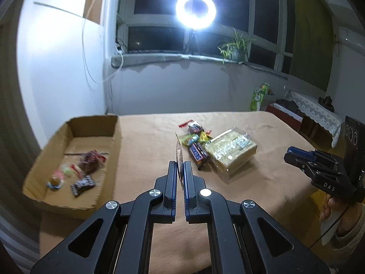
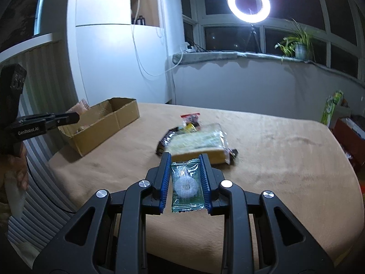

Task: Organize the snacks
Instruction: 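Carry both snacks over the cardboard box and open both tools to drop them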

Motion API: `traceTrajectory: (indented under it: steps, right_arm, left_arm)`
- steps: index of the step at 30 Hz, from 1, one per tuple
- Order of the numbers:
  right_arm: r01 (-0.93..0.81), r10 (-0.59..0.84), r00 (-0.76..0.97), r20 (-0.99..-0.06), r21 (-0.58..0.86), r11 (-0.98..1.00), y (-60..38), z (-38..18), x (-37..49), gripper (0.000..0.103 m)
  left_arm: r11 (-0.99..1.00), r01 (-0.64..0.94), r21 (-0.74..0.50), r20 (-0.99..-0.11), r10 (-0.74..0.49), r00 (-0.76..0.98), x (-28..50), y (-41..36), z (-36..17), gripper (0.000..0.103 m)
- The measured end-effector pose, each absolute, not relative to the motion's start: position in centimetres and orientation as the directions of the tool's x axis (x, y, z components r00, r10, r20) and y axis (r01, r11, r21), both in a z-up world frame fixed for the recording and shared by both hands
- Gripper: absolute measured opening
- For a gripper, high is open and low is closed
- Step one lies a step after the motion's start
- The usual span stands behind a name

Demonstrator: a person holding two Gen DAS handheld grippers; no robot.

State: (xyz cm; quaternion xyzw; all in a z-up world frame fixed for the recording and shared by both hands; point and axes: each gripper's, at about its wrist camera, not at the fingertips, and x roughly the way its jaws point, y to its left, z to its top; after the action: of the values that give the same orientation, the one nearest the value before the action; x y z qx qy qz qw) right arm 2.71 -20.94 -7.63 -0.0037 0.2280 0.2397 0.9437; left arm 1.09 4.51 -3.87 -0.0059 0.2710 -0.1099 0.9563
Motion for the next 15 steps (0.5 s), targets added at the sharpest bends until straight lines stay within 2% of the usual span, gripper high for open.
traceTrajectory:
  steps: [8,15]
  right_arm:
    - [-0.488,0.458,0.781,-0.425,0.042,0.872,-16.7,-5.7,2.3,0.026]
    - [-0.558,0.509,0.75,-0.423,0.008,0.83,-11.2,-4.8,2.5,0.026]
  left_arm:
    - [0.98,0.179,-0.09,-0.455,-0.2,0.867,-0.9,7.6,-2.6,0.004]
    - [0.983,0.136,-0.126,-0.44,-0.178,0.88,-1.8,11.3,-3.1,0.004]
